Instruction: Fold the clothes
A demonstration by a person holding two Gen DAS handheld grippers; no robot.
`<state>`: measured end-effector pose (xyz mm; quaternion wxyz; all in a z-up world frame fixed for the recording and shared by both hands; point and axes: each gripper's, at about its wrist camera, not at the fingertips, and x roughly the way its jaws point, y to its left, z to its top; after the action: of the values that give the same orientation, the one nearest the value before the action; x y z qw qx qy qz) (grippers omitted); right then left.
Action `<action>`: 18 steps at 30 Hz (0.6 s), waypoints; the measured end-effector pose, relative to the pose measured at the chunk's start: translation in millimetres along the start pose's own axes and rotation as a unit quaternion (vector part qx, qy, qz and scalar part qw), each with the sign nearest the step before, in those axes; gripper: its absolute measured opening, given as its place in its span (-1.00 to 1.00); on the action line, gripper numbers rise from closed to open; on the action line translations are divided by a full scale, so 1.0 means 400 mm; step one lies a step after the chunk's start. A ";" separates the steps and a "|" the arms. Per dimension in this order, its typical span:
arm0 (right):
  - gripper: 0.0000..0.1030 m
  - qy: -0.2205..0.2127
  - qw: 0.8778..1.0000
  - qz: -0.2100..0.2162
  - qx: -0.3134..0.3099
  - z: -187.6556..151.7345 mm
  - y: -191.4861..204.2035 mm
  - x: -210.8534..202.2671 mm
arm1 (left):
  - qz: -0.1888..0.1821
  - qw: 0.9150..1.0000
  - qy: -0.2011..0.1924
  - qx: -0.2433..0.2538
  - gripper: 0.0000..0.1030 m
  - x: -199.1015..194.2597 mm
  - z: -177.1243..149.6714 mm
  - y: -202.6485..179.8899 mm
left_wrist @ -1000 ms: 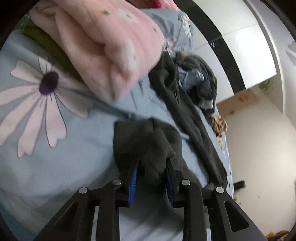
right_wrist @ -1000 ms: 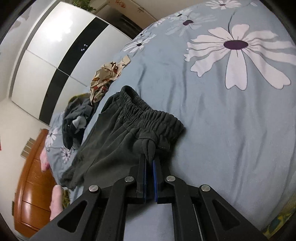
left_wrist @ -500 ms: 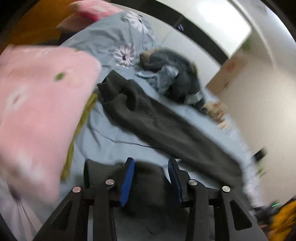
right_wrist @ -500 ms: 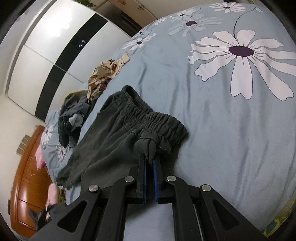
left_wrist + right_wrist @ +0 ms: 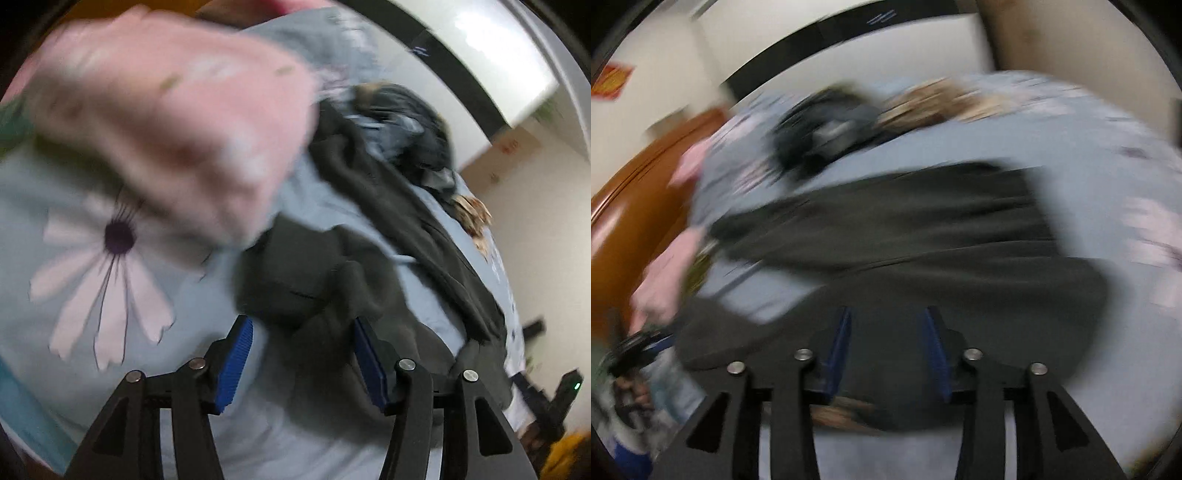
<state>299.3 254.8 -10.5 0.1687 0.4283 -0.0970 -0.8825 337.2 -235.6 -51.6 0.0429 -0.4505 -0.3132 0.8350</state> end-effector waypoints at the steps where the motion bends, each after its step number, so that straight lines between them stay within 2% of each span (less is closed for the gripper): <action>1: -0.14 0.012 0.999 0.013 -0.029 0.002 0.046 0.033 | -0.010 0.999 0.011 -0.028 0.16 0.014 0.001 0.021; 3: -0.08 0.032 0.994 0.042 -0.097 0.001 0.136 0.091 | -0.064 0.995 0.032 -0.071 0.16 0.040 0.003 0.041; 6: -0.07 0.063 0.976 0.086 -0.190 -0.002 0.255 0.167 | -0.059 0.994 0.055 -0.075 0.16 0.091 0.008 0.035; 9: -0.06 0.096 0.952 0.133 -0.258 -0.029 0.315 0.199 | -0.087 0.991 0.046 -0.087 0.12 0.098 0.010 0.029; 11: 0.02 0.119 0.937 0.170 -0.282 -0.048 0.348 0.214 | -0.098 0.990 0.041 -0.093 0.08 0.100 0.012 0.023; 13: 0.11 0.134 0.929 0.180 -0.295 -0.077 0.372 0.223 | -0.098 0.990 0.037 -0.092 -0.44 0.095 0.013 0.012; 15: 0.11 0.142 0.924 0.184 -0.303 -0.102 0.390 0.225 | -0.101 0.990 0.024 -0.091 -0.62 0.079 0.010 0.001; 16: 0.11 0.141 0.925 0.181 -0.303 -0.110 0.391 0.220 | -0.098 0.991 0.015 -0.087 -0.65 0.069 0.010 -0.006; 17: 0.05 0.138 0.926 0.172 -0.305 -0.119 0.390 0.216 | -0.097 0.992 0.007 -0.079 -0.66 0.049 0.010 -0.017; 18: -0.46 0.135 0.928 0.159 -0.309 -0.129 0.388 0.210 | -0.095 0.993 -0.002 -0.072 -0.66 0.028 0.010 -0.027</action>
<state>324.7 78.1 -53.9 0.4423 0.4486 0.1370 -0.7644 325.3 -224.9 -52.0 0.0892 -0.4189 -0.4143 0.8031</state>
